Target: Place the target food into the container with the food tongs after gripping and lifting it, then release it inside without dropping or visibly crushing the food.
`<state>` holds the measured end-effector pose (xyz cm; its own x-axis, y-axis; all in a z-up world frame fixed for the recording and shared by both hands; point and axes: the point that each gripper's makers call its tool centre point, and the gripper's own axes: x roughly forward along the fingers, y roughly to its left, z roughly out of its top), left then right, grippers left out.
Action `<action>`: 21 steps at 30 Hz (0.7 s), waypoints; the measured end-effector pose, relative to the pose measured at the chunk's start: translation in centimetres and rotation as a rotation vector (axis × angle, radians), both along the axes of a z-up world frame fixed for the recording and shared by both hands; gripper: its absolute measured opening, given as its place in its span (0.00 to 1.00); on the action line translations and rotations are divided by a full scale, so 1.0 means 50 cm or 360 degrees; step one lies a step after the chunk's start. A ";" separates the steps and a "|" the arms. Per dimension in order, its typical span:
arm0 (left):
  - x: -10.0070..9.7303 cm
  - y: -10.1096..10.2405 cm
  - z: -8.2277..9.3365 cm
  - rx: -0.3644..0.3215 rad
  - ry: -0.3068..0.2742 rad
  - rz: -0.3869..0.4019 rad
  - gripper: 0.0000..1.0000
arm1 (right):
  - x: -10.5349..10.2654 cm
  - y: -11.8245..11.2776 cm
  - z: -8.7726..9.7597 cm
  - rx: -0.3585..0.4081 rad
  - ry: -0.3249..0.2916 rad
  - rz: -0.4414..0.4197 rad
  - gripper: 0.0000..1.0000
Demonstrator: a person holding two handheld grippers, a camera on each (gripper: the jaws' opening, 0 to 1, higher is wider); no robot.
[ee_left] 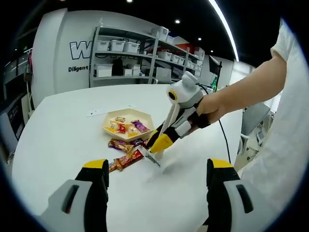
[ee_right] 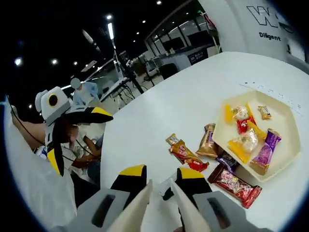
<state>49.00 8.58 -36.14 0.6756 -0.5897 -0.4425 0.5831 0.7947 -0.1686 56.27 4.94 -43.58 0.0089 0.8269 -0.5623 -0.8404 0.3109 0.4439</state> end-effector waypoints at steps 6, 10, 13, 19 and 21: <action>-0.002 0.005 0.000 0.0003 -0.0001 0.0007 0.80 | -0.008 0.022 -0.007 -0.0017 0.0004 0.0029 0.20; -0.003 0.004 0.003 0.0000 -0.0002 0.0012 0.80 | -0.033 0.031 -0.011 -0.0055 -0.0039 0.0135 0.20; -0.003 0.003 0.001 -0.0001 0.0001 0.0011 0.80 | -0.045 0.027 -0.023 -0.0124 -0.0103 0.0229 0.20; 0.001 0.002 0.000 -0.0007 -0.0003 0.0007 0.80 | -0.047 0.004 -0.042 -0.0211 -0.0171 0.0294 0.20; 0.002 0.002 0.001 -0.0009 -0.0004 0.0007 0.80 | -0.046 -0.003 -0.047 -0.0223 -0.0172 0.0298 0.21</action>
<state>49.08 8.68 -36.10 0.6795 -0.5890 -0.4373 0.5799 0.7964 -0.1716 53.95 4.81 -45.93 -0.0707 0.7341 -0.6754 -0.9294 0.1974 0.3118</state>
